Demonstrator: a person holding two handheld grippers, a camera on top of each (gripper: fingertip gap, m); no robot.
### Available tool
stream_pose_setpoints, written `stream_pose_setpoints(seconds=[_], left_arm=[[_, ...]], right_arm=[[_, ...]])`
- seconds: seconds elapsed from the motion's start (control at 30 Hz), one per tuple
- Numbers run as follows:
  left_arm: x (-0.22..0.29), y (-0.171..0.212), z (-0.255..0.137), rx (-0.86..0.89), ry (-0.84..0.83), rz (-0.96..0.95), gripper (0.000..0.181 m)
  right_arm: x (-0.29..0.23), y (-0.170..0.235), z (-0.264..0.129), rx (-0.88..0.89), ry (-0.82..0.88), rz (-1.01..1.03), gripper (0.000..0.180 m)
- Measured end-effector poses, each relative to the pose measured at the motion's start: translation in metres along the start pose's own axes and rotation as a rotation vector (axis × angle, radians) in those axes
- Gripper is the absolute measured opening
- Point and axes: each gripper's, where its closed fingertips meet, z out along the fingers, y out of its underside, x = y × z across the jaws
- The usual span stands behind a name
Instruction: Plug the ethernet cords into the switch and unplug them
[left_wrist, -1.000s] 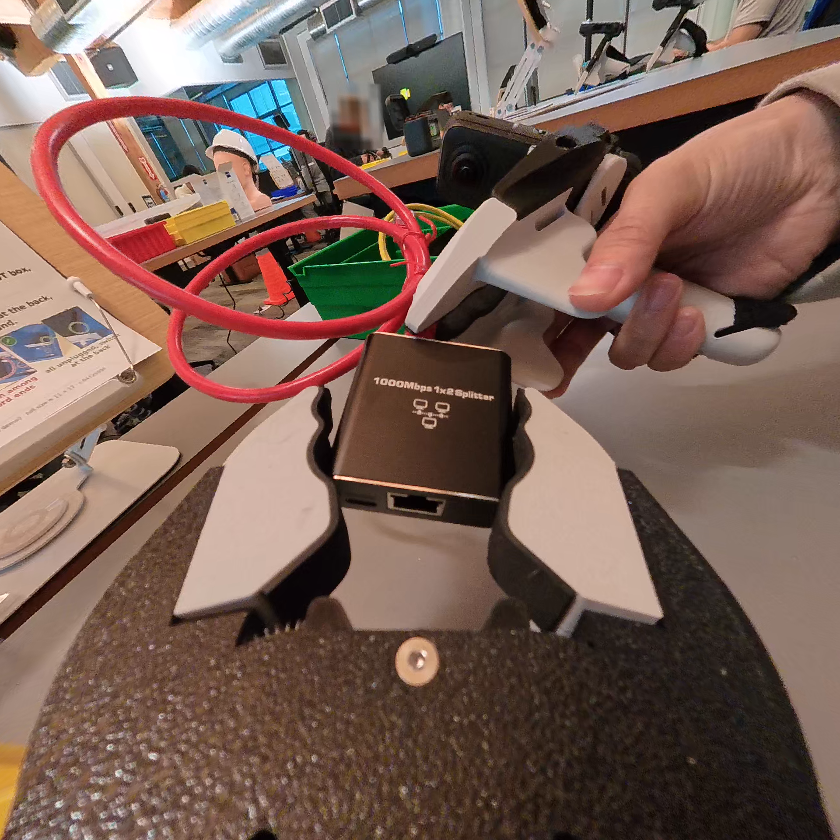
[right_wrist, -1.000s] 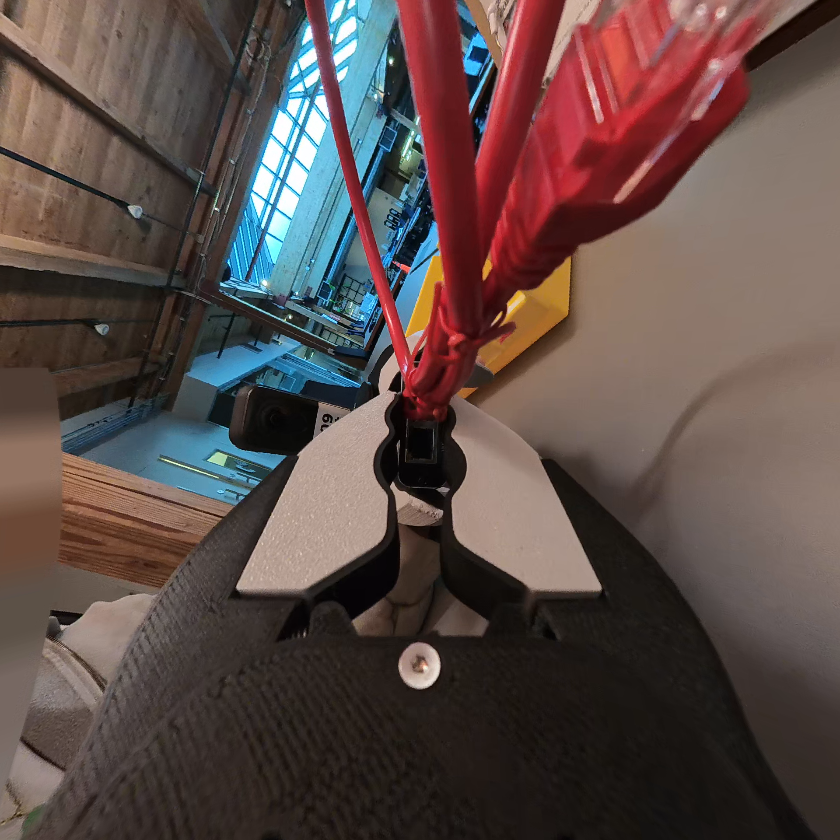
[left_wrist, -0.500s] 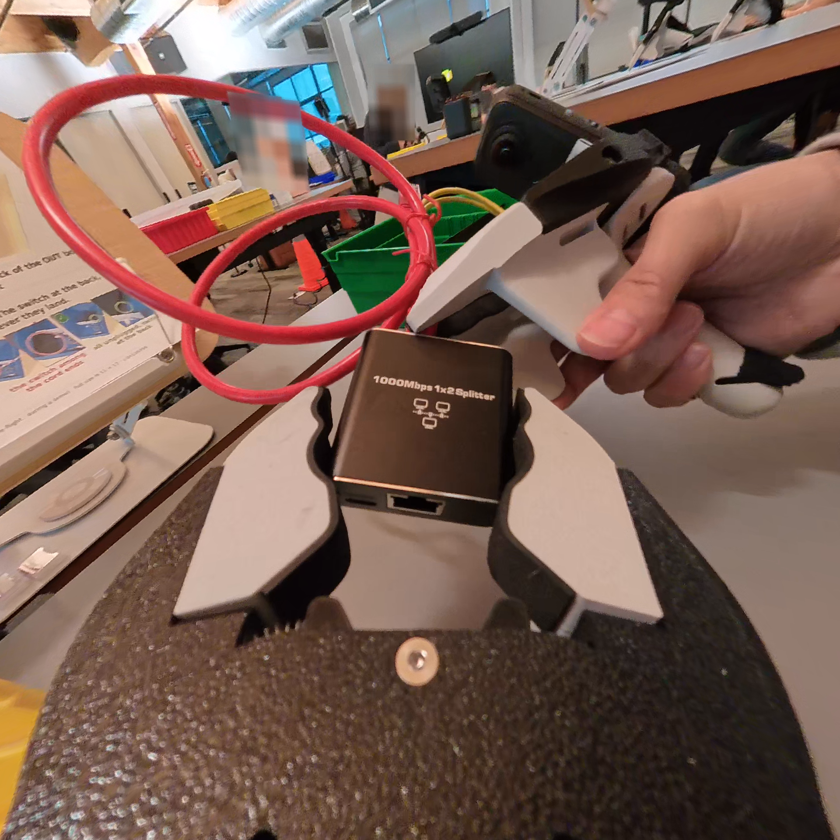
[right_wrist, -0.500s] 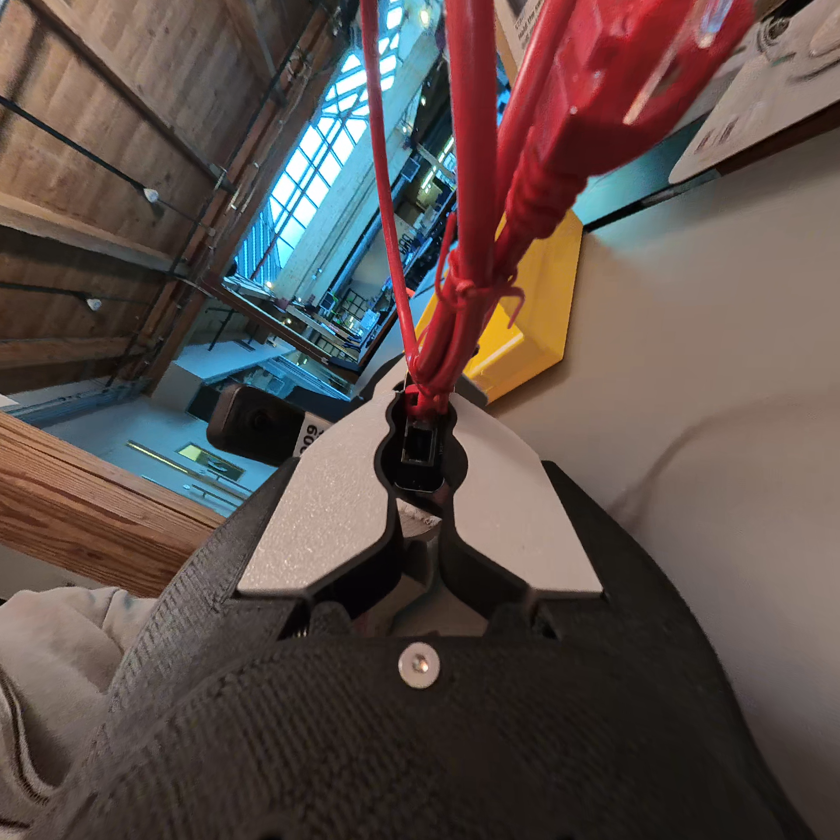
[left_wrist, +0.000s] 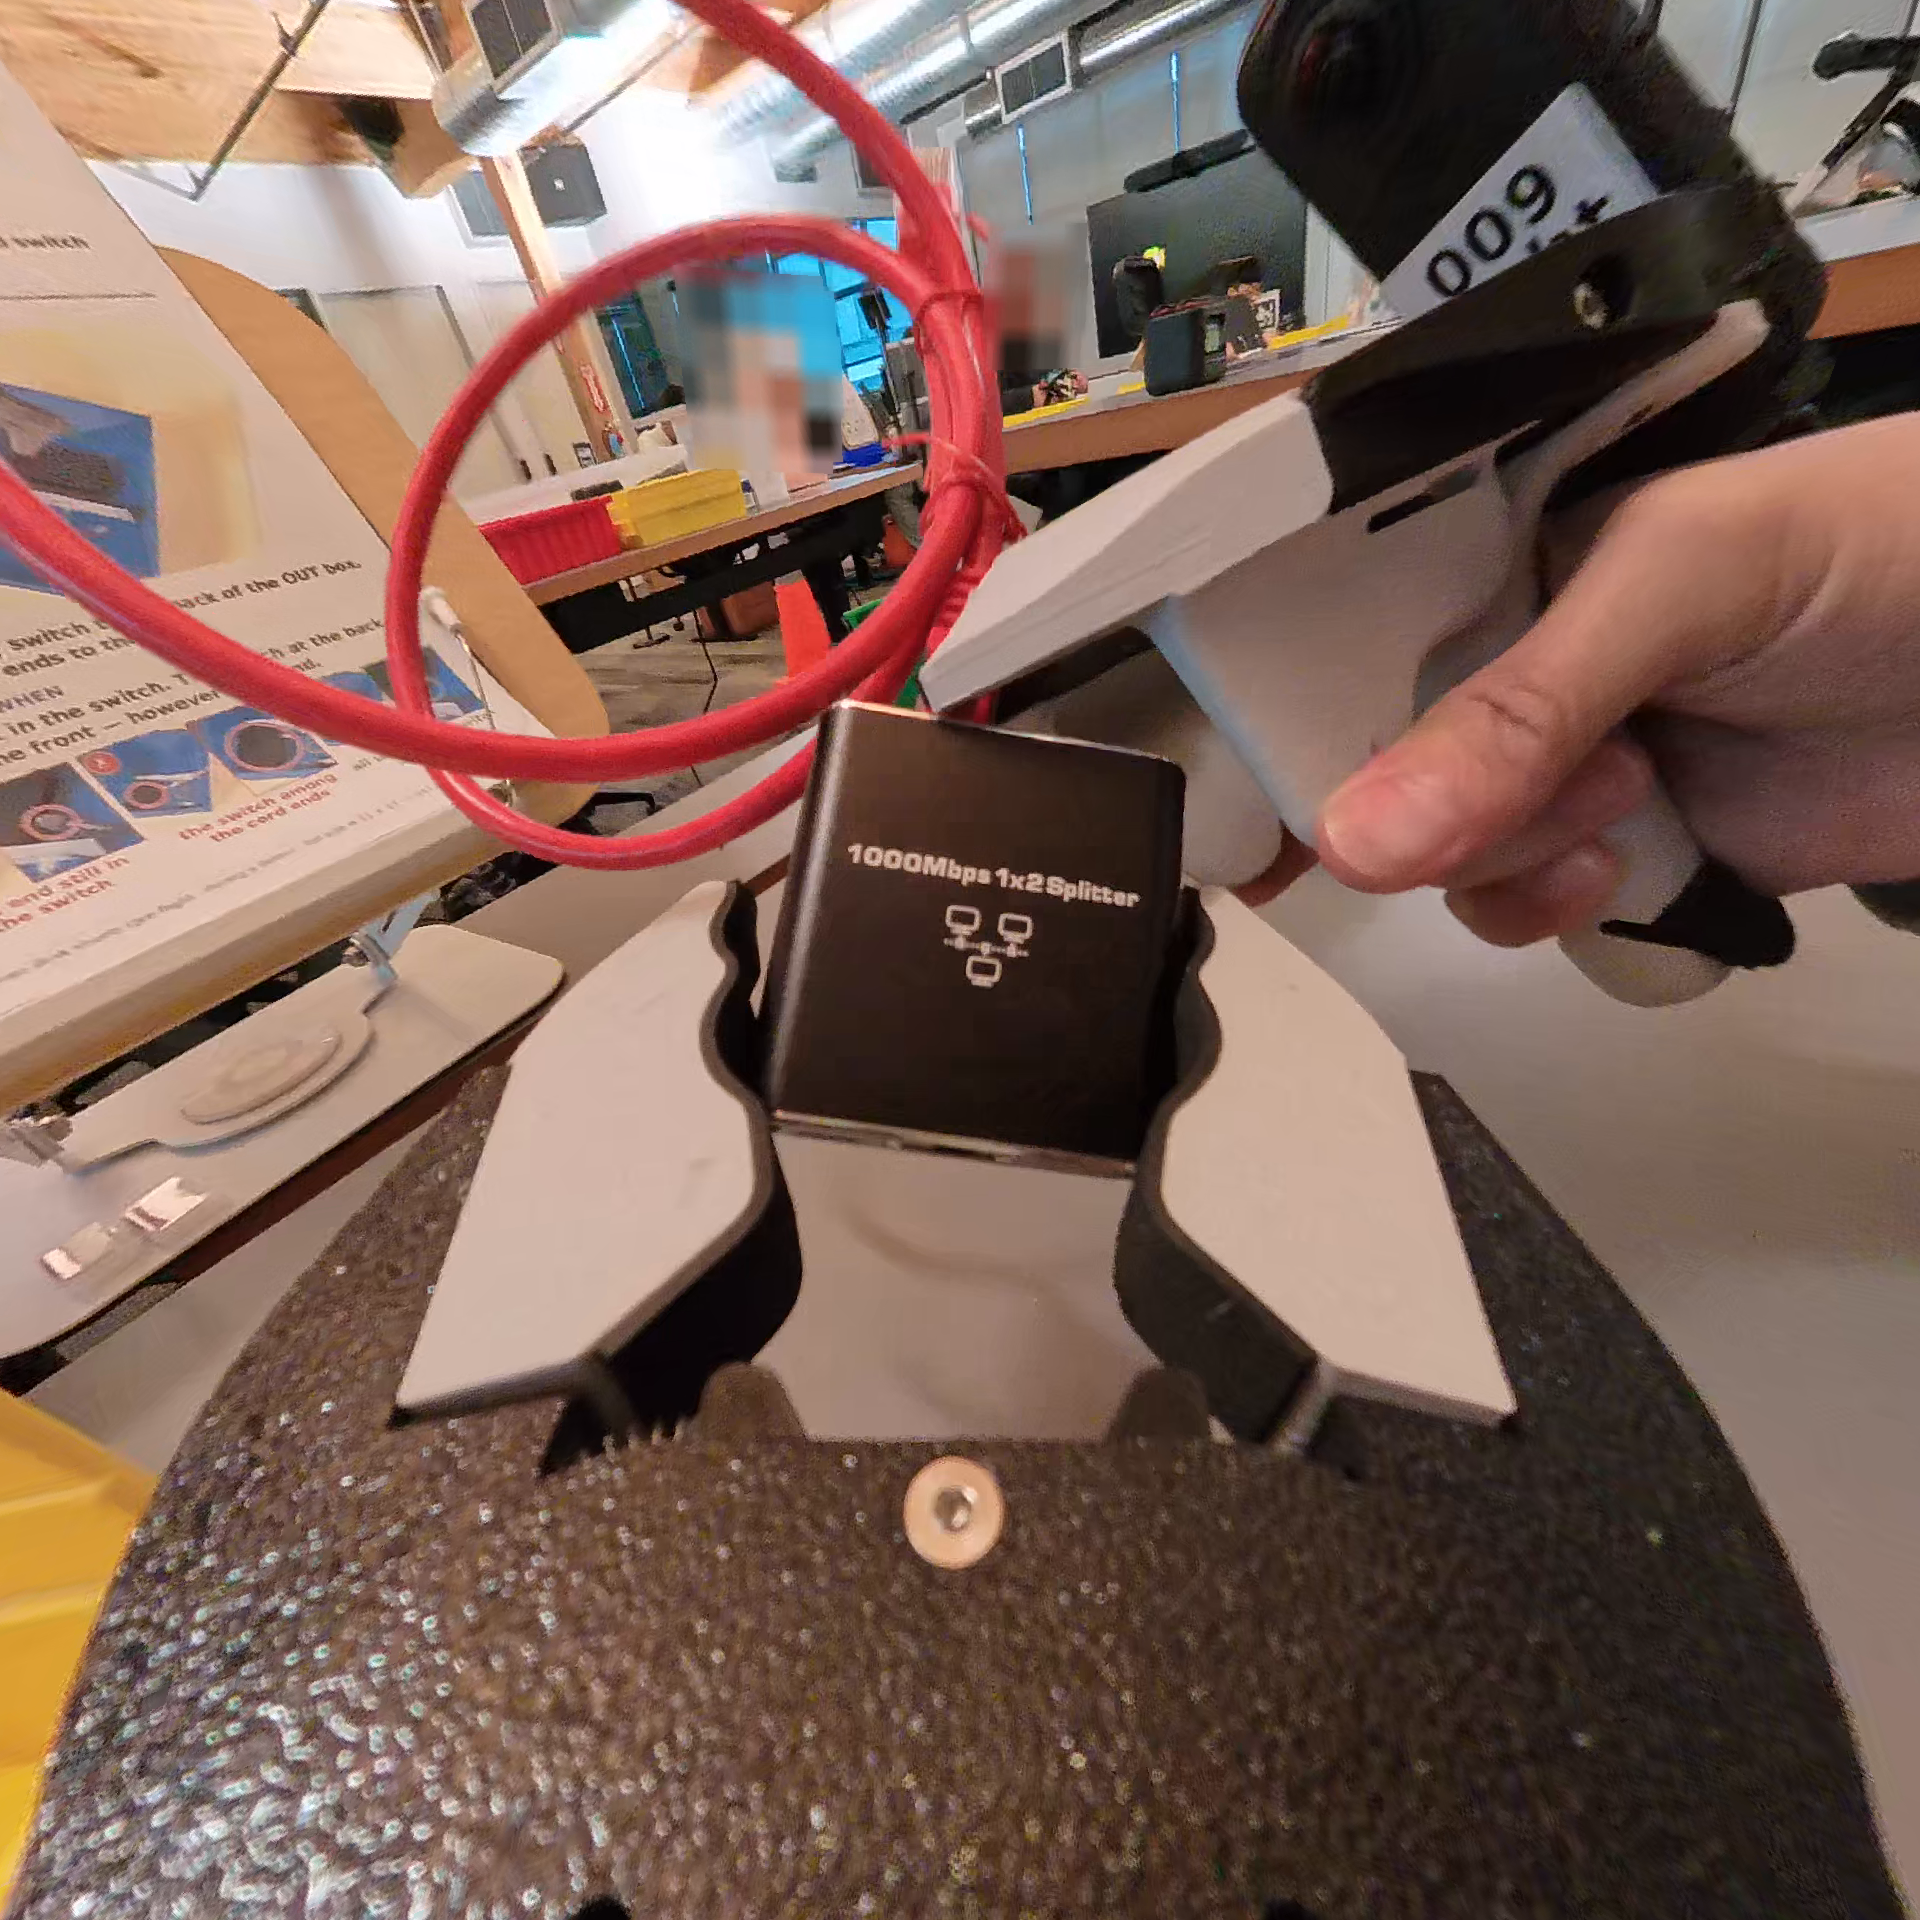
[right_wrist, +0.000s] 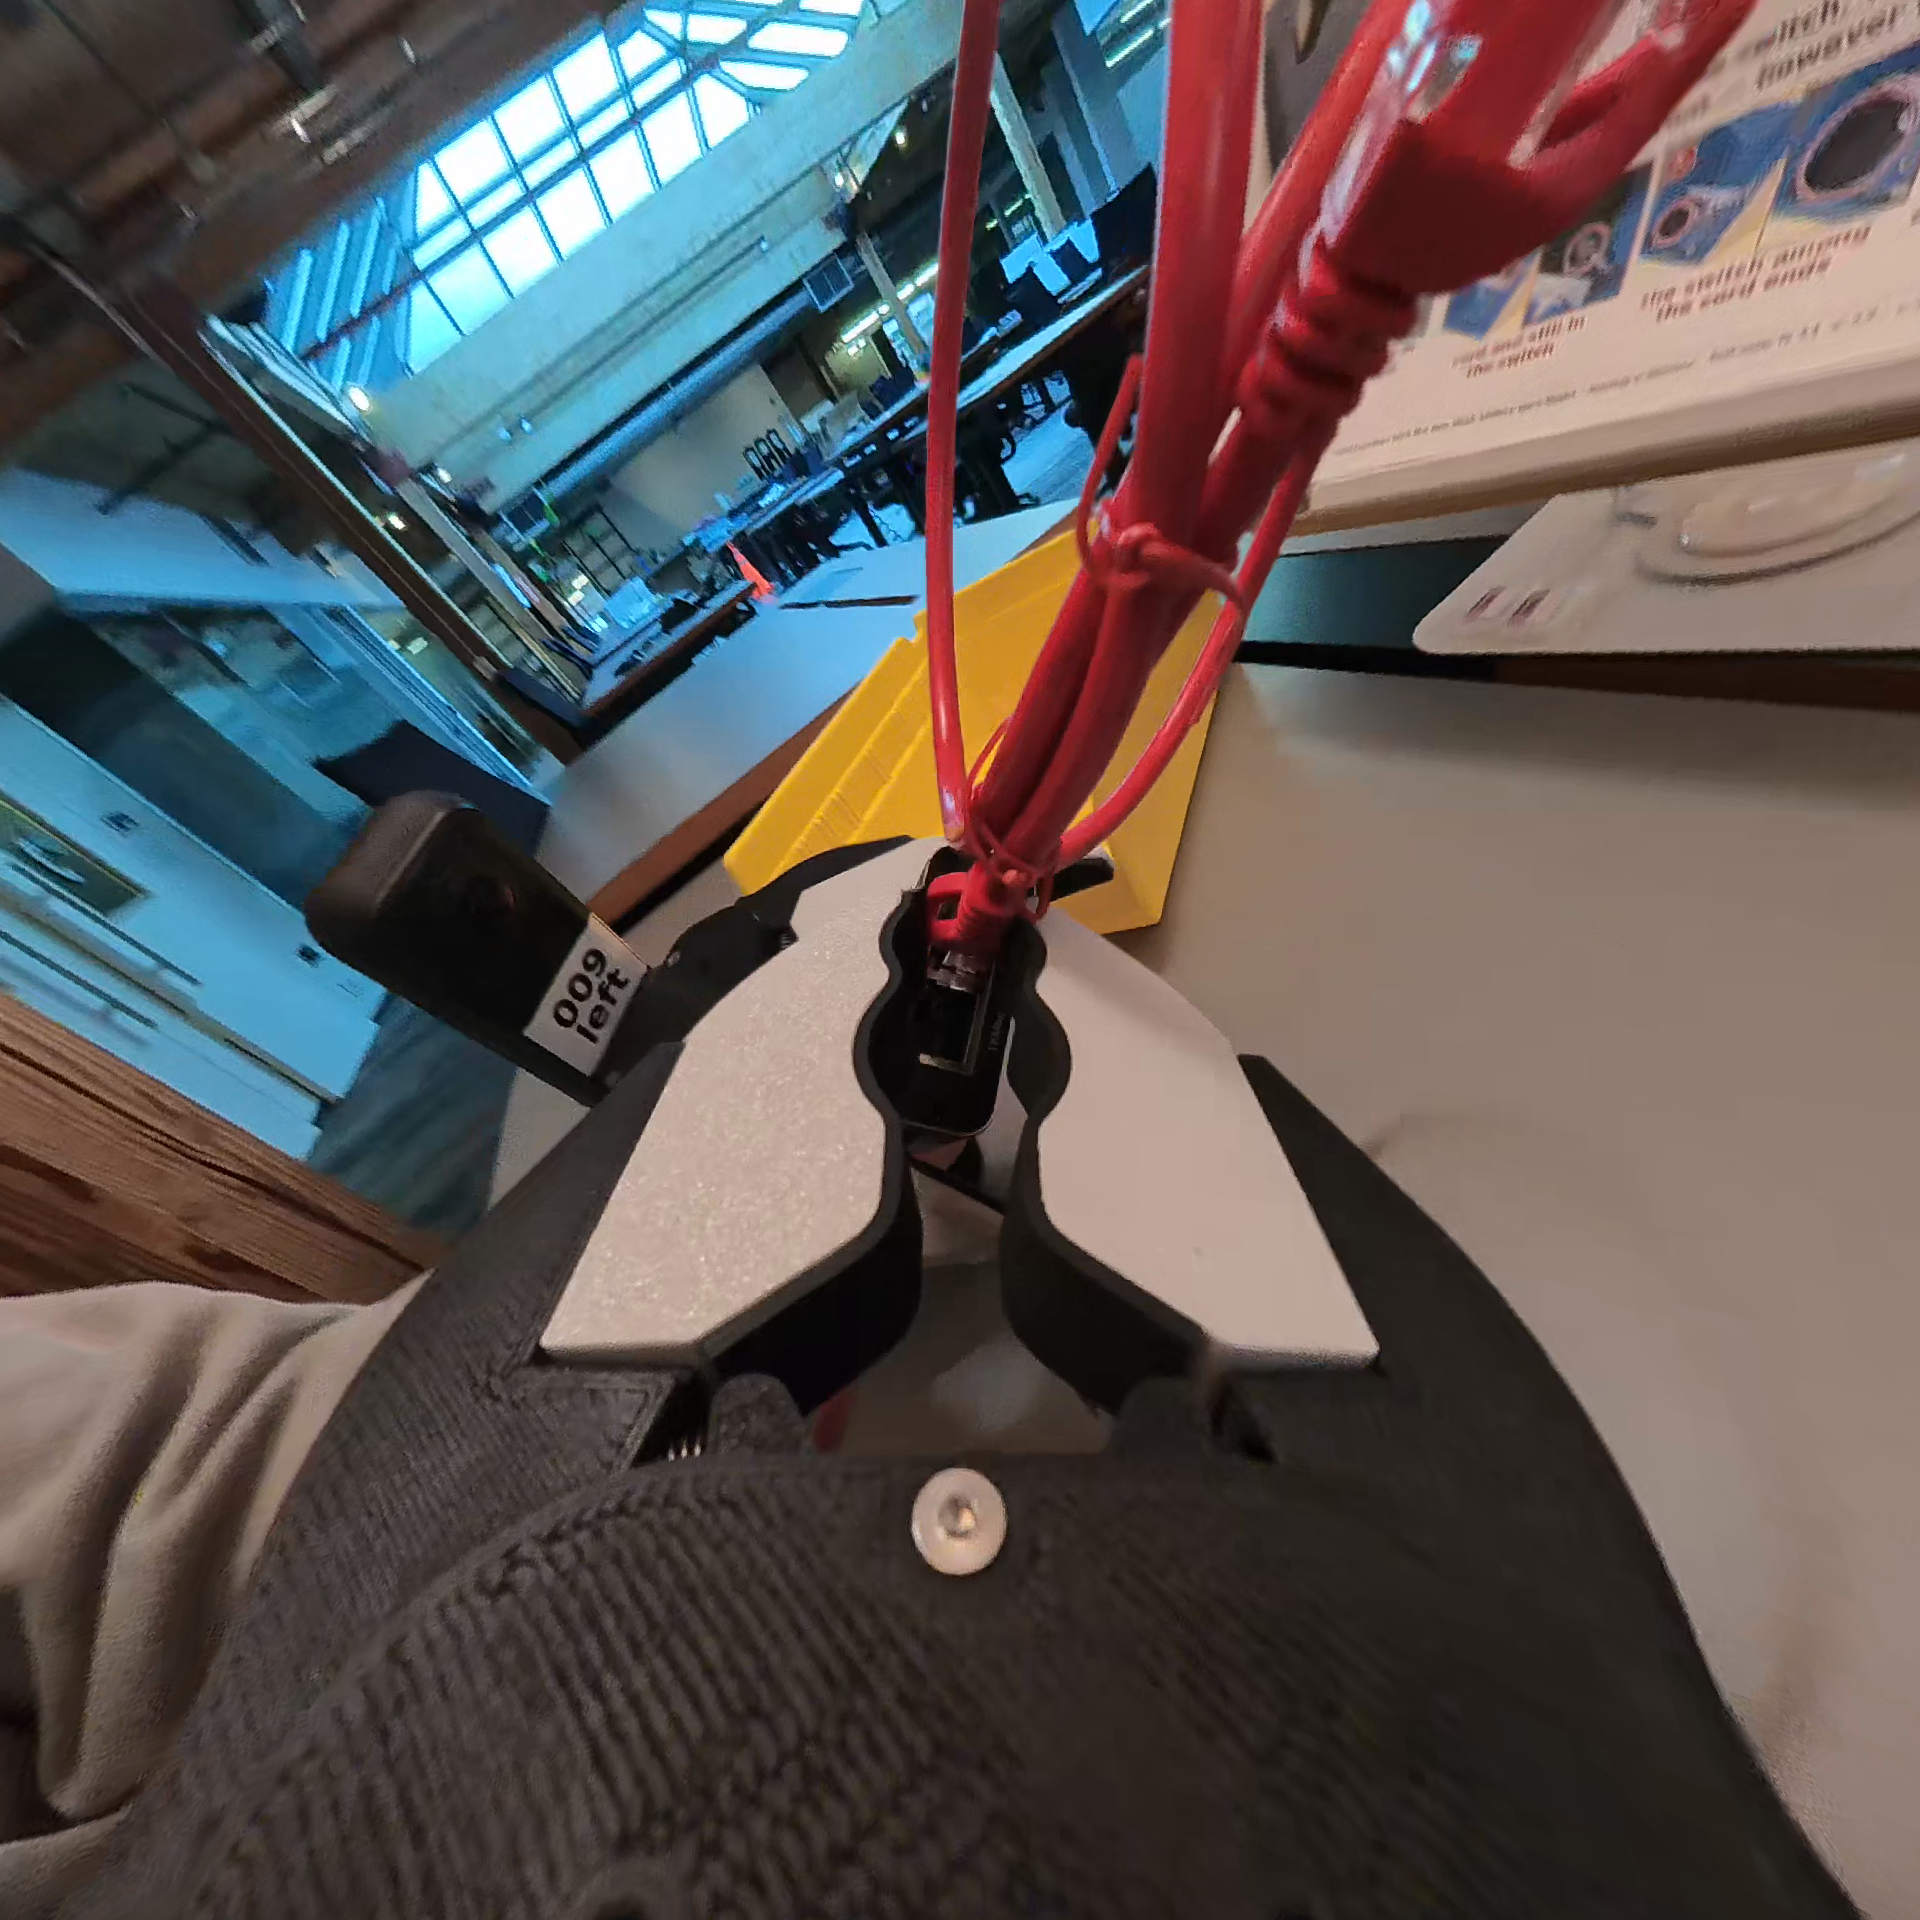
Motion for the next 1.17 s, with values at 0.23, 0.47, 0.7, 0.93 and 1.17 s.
stream_pose_setpoints(seconds=[0.23, 0.47, 0.7, 0.93, 1.17], left_arm=[[0.001, 0.006, 0.001, -0.065, -0.010, 0.083, 0.075], [0.001, 0.005, 0.003, -0.048, -0.066, 0.102, 0.076], [-0.005, 0.013, 0.008, -0.111, -0.152, 0.098, 0.079], [-0.018, 0.014, 0.008, -0.151, -0.302, 0.117, 0.078], [-0.017, 0.007, 0.006, -0.109, -0.288, 0.064, 0.078]], right_arm=[[-0.007, 0.003, -0.001, -0.068, 0.038, -0.114, 0.014], [-0.017, 0.004, 0.001, -0.118, 0.071, -0.196, 0.014], [-0.015, 0.019, 0.011, -0.151, 0.086, -0.202, 0.014], [-0.019, 0.014, 0.016, -0.091, 0.090, -0.259, 0.014], [-0.024, 0.011, 0.014, -0.011, 0.153, -0.352, 0.014]])
